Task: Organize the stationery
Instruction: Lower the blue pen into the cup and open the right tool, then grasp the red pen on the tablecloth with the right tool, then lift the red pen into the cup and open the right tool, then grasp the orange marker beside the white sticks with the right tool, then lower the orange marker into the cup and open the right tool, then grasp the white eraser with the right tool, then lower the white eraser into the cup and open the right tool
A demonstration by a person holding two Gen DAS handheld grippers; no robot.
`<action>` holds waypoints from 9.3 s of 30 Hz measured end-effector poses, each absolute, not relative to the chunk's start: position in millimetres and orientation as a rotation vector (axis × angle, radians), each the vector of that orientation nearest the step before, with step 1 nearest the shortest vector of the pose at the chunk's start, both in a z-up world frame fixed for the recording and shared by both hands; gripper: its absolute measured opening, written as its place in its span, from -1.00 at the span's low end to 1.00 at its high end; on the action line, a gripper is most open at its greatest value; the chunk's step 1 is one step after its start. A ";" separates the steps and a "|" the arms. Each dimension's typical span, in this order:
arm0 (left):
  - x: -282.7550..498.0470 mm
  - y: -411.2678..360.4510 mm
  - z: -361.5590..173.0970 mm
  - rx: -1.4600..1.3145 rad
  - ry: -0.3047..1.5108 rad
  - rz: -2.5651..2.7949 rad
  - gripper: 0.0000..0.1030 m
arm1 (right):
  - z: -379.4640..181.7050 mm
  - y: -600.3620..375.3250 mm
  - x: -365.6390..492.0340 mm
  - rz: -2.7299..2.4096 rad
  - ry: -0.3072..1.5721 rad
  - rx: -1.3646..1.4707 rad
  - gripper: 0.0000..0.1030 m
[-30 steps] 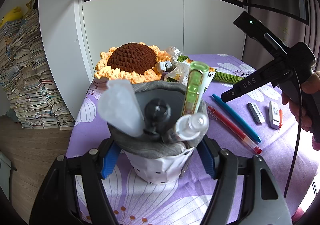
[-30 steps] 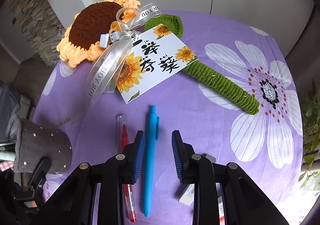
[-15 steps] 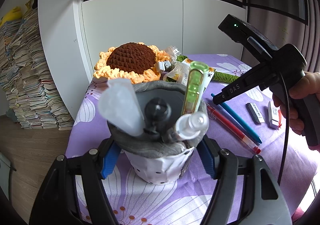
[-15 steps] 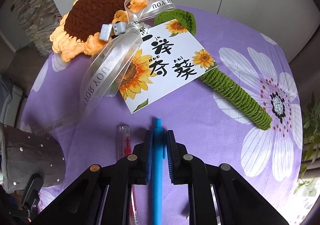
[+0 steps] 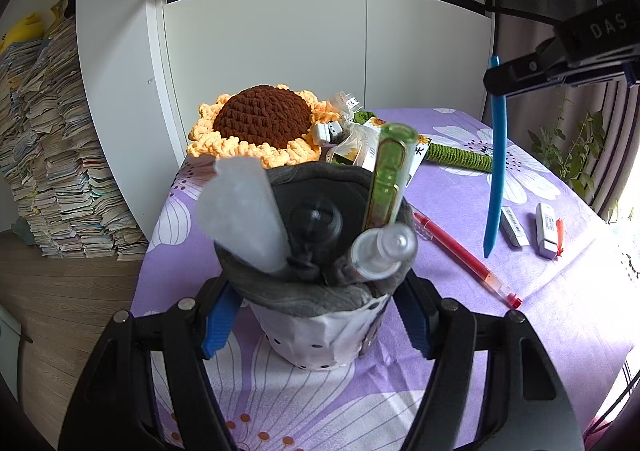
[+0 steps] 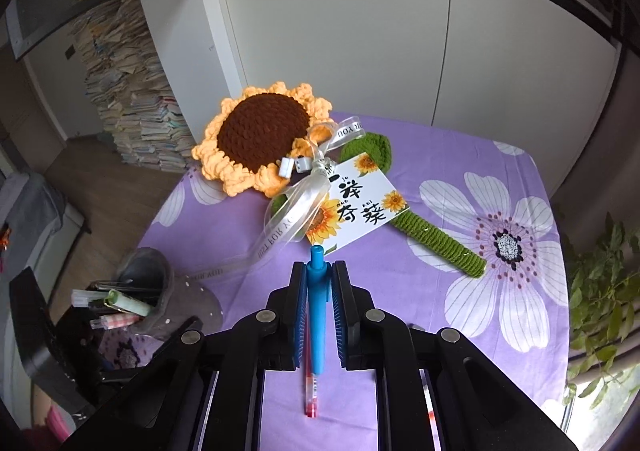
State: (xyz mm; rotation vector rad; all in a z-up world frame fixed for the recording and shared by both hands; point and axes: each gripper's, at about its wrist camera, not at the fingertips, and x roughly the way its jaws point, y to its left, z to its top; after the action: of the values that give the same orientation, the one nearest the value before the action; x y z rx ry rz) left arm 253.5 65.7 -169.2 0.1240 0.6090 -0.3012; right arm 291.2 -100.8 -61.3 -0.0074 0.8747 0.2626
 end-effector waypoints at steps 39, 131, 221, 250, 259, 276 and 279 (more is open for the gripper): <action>252.2 62.8 -170.6 0.125 0.608 -0.316 0.34 | -61.6 -60.9 268.1 0.566 0.893 0.060 -0.57; 243.3 62.8 -163.4 0.131 0.564 -0.320 0.34 | -48.2 -49.9 274.7 0.591 0.902 0.086 -0.70; 242.6 64.1 -163.5 0.137 0.565 -0.322 0.34 | -57.1 -14.7 274.0 0.697 0.717 0.029 -0.72; 242.9 62.9 -165.6 0.139 0.572 -0.327 0.34 | -137.4 -156.4 289.0 0.236 1.104 0.102 -0.46; 242.9 63.0 -165.5 0.139 0.572 -0.327 0.34 | -172.6 -182.2 296.3 0.139 1.251 0.229 -0.46; 243.1 63.3 -165.4 0.139 0.573 -0.328 0.34 | -171.7 -158.8 327.9 0.017 1.209 0.082 -0.66; 243.0 63.3 -165.5 0.139 0.573 -0.328 0.34 | -164.0 -157.4 321.8 0.059 1.187 0.124 -0.66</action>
State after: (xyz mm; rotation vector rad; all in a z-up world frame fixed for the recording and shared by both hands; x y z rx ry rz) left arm 243.0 63.3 -165.5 0.1389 0.5731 -0.3276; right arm 321.8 -157.4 -164.0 0.1238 1.1870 0.0591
